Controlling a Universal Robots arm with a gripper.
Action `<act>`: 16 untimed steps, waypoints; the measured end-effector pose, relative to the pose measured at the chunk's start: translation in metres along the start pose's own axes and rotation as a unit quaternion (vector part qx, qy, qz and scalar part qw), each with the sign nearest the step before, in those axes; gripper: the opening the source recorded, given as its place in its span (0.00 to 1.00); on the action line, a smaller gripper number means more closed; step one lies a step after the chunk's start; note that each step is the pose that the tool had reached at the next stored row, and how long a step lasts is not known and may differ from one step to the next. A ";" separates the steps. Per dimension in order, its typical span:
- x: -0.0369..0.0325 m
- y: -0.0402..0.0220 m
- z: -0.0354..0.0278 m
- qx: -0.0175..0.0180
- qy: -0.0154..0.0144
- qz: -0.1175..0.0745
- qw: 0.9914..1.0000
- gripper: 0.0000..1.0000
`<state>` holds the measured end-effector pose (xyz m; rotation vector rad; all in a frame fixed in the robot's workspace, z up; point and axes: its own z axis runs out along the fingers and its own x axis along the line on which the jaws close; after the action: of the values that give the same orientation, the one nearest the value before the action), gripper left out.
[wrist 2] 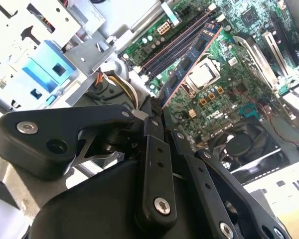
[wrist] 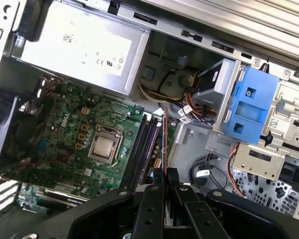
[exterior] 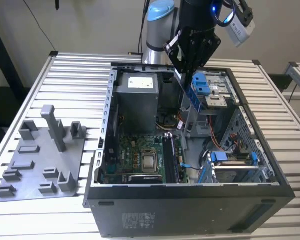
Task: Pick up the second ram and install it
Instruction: 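Insert the second ram into the second slot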
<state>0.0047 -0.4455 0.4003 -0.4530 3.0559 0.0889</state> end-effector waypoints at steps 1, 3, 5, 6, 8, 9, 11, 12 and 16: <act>0.0000 0.0000 0.0000 0.000 0.000 0.000 1.000 0.14; 0.0000 0.0000 0.0000 0.000 0.000 0.001 1.000 0.14; 0.0000 0.0000 0.0000 0.000 0.000 0.003 1.000 0.14; 0.0000 0.0000 0.0000 0.000 0.000 0.003 1.000 0.14; 0.0000 0.0000 0.0000 0.000 0.000 0.007 1.000 0.14; 0.0000 0.0000 0.0000 0.001 -0.001 0.012 1.000 0.14; 0.0000 0.0000 0.0000 0.001 -0.001 0.018 1.000 0.14; 0.0000 0.0000 0.0000 0.001 -0.001 0.019 1.000 0.14; 0.0000 0.0000 0.0000 0.001 -0.001 0.024 1.000 0.14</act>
<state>0.0047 -0.4455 0.4003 -0.3789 3.0646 0.0870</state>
